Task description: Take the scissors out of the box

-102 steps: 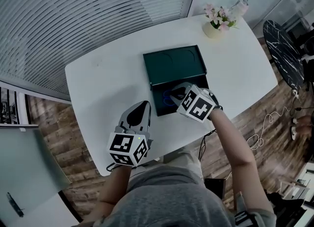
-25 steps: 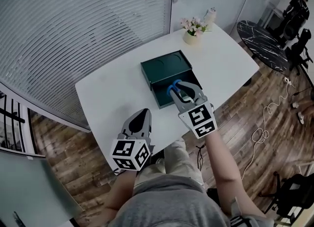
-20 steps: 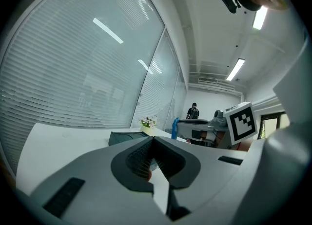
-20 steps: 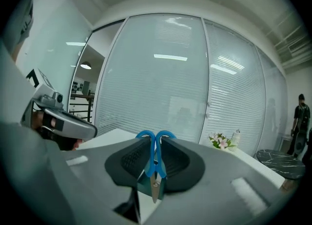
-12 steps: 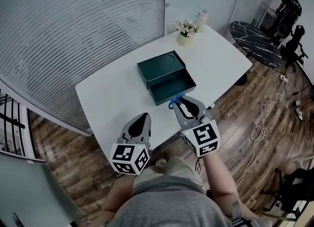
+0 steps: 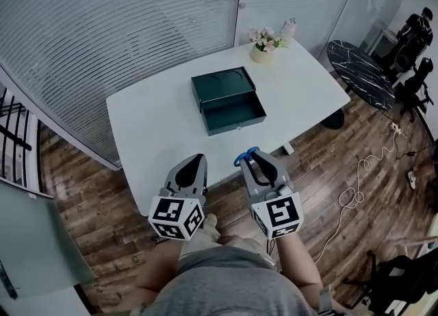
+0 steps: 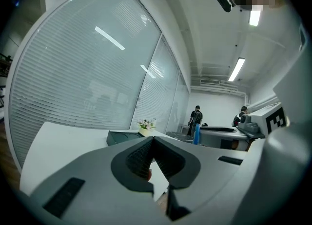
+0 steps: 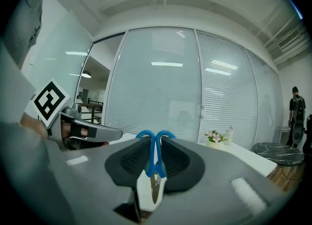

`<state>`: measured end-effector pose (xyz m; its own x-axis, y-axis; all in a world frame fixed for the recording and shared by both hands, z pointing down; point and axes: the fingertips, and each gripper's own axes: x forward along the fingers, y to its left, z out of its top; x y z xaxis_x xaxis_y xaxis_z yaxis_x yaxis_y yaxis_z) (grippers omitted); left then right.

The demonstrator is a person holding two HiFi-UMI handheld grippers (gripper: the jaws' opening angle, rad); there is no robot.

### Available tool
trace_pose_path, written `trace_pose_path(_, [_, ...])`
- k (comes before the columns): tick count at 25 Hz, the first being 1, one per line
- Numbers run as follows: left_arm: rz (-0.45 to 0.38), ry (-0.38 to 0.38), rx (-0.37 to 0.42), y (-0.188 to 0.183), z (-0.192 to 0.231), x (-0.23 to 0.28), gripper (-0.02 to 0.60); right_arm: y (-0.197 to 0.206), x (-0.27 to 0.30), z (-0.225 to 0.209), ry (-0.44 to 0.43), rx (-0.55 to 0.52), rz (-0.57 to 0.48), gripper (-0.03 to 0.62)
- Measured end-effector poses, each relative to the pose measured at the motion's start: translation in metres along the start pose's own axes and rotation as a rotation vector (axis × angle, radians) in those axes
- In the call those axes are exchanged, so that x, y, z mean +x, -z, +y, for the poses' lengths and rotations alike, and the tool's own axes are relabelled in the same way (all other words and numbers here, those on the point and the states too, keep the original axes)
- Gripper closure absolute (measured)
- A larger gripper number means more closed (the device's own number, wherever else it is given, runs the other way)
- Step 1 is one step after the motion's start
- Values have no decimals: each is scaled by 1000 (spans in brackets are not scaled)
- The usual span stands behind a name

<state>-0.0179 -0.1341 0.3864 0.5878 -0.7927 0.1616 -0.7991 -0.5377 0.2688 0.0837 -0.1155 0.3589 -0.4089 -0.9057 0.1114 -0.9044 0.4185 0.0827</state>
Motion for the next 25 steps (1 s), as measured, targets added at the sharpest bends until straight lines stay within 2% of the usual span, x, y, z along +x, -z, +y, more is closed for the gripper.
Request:
trace_pose_path(10, [-8, -34, 7, 19, -41, -47, 575, 2, -64, 15, -18, 34, -37, 514])
trace_pose_path(20, [-27, -30, 7, 24, -60, -68, 575, 1, -96, 22, -12, 33, -59, 514])
trace_pose_path(25, [-31, -31, 7, 24, -64, -76, 575, 2, -102, 25, -7, 69, -70, 514])
